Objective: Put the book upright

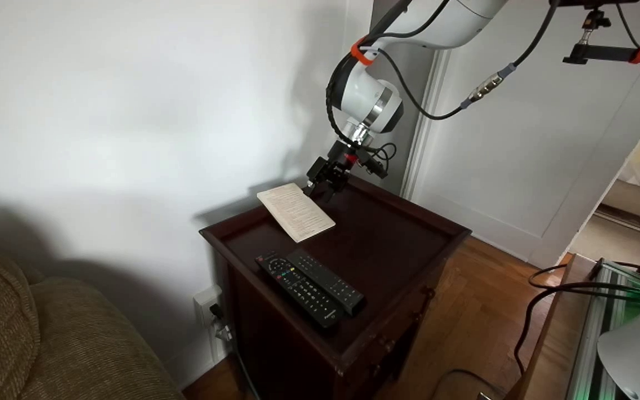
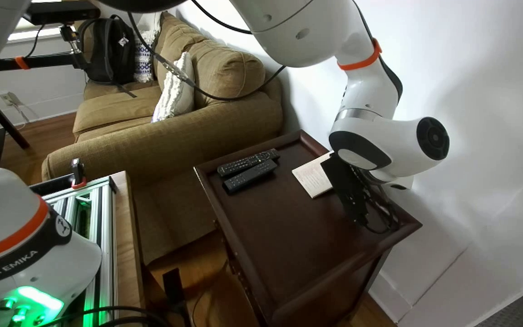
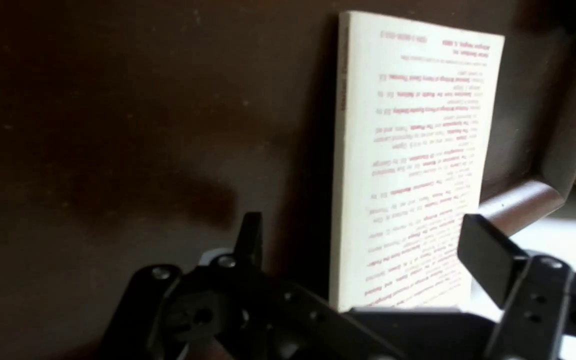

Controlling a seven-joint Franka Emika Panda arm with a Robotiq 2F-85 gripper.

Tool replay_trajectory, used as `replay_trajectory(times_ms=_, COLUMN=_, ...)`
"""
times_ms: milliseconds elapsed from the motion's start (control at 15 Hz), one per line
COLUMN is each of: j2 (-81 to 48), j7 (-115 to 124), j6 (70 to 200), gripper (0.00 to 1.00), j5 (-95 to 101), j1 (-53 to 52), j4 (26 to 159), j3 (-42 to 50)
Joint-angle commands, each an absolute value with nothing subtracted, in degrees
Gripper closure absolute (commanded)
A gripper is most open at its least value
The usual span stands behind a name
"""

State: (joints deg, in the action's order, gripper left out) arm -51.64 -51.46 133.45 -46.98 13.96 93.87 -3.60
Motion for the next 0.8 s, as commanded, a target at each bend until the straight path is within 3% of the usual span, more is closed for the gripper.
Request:
replay_trajectory(times_ms=0, j2=-55.9, j7=-53.6, j6=133.0, gripper=0.00, j5=-47.0, j1=16.5, j4=89.6, j3=-6.4)
replay_trajectory(times_ms=667, j2=-57.9, j7=-55.0, j6=131.2, gripper=0.00, j5=-47.9, j1=18.7, j4=87.0, j3=-9.5)
replay_trajectory(times_ms=733, j2=-58.1, j7=-54.8, j6=130.9, gripper=0.04, j5=-47.8, j1=18.6, j4=86.8, j3=-9.5)
